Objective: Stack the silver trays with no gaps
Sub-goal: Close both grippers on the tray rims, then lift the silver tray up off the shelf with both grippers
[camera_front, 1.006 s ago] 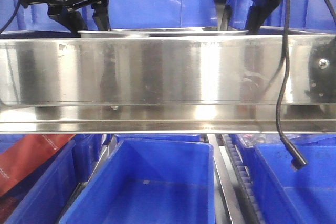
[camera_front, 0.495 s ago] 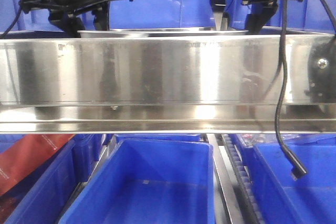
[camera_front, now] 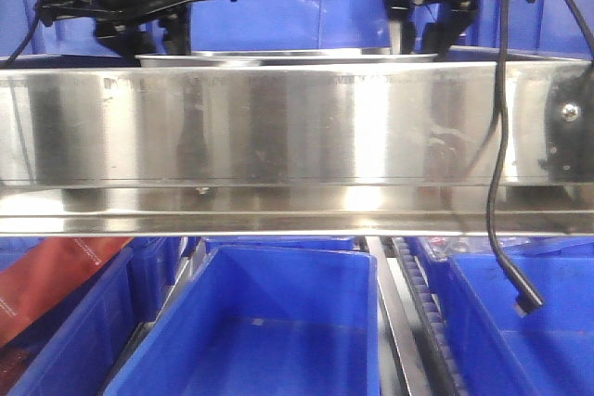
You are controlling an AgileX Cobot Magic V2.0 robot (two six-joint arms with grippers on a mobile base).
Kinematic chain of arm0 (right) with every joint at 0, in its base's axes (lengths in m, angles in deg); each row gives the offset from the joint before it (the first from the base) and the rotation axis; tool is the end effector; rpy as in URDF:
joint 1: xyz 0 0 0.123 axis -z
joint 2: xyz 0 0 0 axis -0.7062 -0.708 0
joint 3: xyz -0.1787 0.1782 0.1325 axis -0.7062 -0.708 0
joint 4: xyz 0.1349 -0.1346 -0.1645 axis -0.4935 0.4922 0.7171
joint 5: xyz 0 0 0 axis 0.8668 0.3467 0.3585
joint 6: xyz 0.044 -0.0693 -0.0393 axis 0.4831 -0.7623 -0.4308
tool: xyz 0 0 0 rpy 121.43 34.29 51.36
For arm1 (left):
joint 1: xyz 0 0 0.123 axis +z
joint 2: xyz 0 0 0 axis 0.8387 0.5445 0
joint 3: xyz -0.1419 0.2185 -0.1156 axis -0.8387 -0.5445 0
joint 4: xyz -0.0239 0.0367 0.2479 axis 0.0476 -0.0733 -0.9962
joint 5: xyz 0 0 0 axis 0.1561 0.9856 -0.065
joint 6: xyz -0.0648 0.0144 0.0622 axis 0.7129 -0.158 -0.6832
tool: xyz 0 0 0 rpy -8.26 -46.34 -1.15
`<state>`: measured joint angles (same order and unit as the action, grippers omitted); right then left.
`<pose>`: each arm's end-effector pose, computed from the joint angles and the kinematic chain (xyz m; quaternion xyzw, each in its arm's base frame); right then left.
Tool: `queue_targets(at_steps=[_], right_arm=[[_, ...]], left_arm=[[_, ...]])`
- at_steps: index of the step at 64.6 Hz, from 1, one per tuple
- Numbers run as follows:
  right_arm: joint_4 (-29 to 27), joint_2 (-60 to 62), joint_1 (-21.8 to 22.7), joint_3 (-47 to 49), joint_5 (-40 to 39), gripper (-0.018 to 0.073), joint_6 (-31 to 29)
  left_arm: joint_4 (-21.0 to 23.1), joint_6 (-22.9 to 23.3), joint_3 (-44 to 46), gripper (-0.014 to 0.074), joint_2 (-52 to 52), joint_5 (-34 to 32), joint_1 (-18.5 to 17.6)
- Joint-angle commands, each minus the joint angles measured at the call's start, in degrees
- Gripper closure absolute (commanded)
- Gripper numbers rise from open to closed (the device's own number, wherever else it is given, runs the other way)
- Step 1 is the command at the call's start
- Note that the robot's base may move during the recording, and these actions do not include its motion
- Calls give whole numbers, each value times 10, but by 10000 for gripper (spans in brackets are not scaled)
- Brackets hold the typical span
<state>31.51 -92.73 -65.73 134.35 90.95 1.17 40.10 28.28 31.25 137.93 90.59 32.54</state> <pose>0.3961 0.1496 0.2856 0.0707 0.9857 0.0601 0.1404 0.3799 -0.1627 0.2770 0.0227 0.9611 -0.0571 0.2692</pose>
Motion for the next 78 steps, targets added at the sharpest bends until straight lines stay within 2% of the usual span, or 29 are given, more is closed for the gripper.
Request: queue_targets(at_steps=[1,13,28,39,49,56,66,78], right_arm=[[6,0,0,2,1,571,-2],[12,10,-4,10,-9,571,-2],[90,57,-46,19,-5,571,27],[121,92,-75,19,-11,571,40],[149,133,-98,19,-9,571,54],[177,170,-119,19,-10,571,79],[217,226,-142,19,-10,571,97],[250,275,-166,19,-21,560,102]], left_arm=[[8,-1,3,610,-1,3,-2],[8,-1,4,602,-4,17,-2],[-1,9,4,604,-53,50,-15],[-34,54,4,604,-116,62,-33],[-91,94,4,604,-182,72,-59],[-116,123,4,608,-218,72,-73],[-142,140,4,613,-271,65,-92],[-149,141,12,613,-313,47,-118]])
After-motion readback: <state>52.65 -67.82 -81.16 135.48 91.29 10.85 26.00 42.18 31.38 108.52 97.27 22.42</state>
